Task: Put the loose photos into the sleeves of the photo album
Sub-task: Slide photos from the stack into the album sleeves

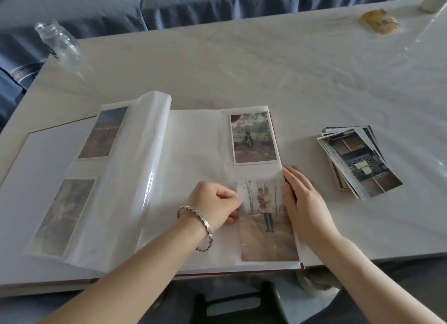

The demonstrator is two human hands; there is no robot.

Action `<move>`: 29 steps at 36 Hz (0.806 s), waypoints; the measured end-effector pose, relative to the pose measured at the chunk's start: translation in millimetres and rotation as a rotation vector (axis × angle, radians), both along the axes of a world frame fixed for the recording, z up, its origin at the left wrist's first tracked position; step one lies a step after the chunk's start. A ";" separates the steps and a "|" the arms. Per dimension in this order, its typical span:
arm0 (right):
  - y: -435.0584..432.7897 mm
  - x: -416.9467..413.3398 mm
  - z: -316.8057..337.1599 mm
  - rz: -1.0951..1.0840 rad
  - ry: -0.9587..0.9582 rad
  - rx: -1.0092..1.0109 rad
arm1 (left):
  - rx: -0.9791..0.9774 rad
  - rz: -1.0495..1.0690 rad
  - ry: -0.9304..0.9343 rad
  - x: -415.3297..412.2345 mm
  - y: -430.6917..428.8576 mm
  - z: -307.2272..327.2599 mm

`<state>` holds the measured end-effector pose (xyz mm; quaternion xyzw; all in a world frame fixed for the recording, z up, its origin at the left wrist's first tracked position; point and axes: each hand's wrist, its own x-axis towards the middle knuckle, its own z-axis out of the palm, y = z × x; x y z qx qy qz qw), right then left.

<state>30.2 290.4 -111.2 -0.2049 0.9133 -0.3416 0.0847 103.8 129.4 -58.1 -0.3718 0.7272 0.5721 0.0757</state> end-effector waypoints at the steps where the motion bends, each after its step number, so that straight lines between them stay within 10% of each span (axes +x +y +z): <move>1: 0.0 0.1 0.1 0.002 0.000 -0.001 | 0.010 0.016 -0.002 -0.5 0.4 0.8; 16: 0.1 -0.4 0.1 -0.001 -0.003 -0.016 | -0.401 -0.117 -0.002 3.8 2.4 -1.1; 29: 0.2 0.1 0.5 -0.004 -0.004 -0.011 | -0.368 -0.131 -0.016 7.1 4.2 2.2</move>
